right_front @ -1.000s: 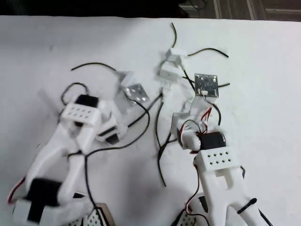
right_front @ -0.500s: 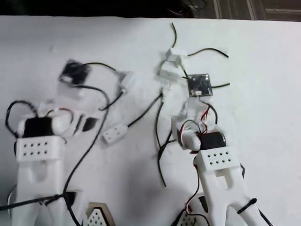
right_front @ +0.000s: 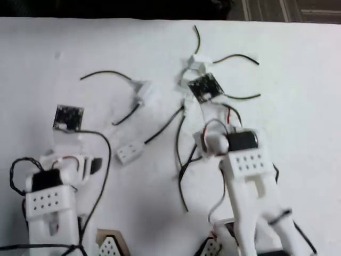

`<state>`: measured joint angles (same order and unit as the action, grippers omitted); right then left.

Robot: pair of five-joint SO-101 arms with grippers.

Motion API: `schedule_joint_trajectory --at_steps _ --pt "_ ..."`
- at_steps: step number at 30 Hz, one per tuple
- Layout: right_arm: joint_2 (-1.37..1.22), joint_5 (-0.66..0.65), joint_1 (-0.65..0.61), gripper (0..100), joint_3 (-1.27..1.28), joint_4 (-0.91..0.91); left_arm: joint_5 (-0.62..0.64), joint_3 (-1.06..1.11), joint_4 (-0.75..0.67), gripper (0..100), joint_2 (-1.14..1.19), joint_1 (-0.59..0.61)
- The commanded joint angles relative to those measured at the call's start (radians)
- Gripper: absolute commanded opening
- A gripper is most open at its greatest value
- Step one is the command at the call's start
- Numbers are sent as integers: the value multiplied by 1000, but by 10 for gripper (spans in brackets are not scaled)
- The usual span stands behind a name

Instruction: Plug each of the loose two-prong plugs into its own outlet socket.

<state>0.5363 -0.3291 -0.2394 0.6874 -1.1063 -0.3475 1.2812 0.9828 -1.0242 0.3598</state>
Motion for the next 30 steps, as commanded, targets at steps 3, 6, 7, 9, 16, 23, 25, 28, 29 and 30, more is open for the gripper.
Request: schedule_joint_trajectory --at_steps 3,6,7,9,16,23,25,28,29,30 --pt "-275 -8 -16 22 -235 1 8 52 2 313 -127 10" --pt "-417 49 -53 22 -345 33 8 66 2 313 -147 10" --pt "-463 104 -65 22 -377 53 8 66 2 313 -150 10" --pt "-555 209 -85 44 -437 85 8 68 2 313 -148 10" --pt "-839 397 -113 207 -618 91 8 74 3 313 -148 12" --pt "-1052 453 -111 207 -767 96 6 83 2 313 -153 12" --pt "-1089 453 -111 187 -795 91 3 84 2 313 -153 12" --pt "-1095 443 -105 50 -825 85 2 86 2 313 -153 12" --pt "-1090 443 -105 2 -829 85 0 86 2 313 -153 12" --pt "-1081 443 -105 26 -829 84 0 86 2 313 -153 12"
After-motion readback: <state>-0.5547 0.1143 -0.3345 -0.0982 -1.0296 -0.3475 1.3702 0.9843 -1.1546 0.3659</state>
